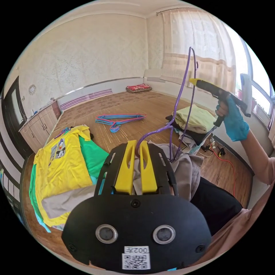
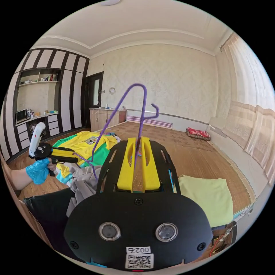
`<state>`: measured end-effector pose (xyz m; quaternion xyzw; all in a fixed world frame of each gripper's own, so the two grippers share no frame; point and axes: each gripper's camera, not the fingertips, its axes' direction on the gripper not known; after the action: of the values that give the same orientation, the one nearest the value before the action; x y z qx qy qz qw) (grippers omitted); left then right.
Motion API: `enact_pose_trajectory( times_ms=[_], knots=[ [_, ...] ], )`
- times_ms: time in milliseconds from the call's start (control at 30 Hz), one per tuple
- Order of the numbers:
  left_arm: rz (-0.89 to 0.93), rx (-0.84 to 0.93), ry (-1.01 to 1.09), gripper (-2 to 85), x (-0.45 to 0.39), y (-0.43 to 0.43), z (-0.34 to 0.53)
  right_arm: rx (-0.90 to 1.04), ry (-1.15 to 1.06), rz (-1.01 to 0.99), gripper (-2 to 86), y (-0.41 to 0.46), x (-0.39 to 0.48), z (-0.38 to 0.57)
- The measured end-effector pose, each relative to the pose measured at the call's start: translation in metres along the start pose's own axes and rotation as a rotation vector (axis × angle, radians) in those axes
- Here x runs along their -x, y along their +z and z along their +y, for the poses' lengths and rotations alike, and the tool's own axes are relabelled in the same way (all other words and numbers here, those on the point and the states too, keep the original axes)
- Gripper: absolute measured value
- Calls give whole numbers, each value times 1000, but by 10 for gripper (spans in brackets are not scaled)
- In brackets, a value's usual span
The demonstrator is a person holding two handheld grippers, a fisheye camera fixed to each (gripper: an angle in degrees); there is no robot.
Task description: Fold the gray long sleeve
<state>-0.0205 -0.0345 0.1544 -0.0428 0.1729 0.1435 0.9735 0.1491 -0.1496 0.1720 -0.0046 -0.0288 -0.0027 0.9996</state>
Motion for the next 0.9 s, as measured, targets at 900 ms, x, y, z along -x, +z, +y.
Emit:
enact_pose_trajectory(
  times_ms=[900],
  knots=[
    [-32,140,-92,-10,94,162,-125,330,24,26,-7,258,-44,-49]
  ],
)
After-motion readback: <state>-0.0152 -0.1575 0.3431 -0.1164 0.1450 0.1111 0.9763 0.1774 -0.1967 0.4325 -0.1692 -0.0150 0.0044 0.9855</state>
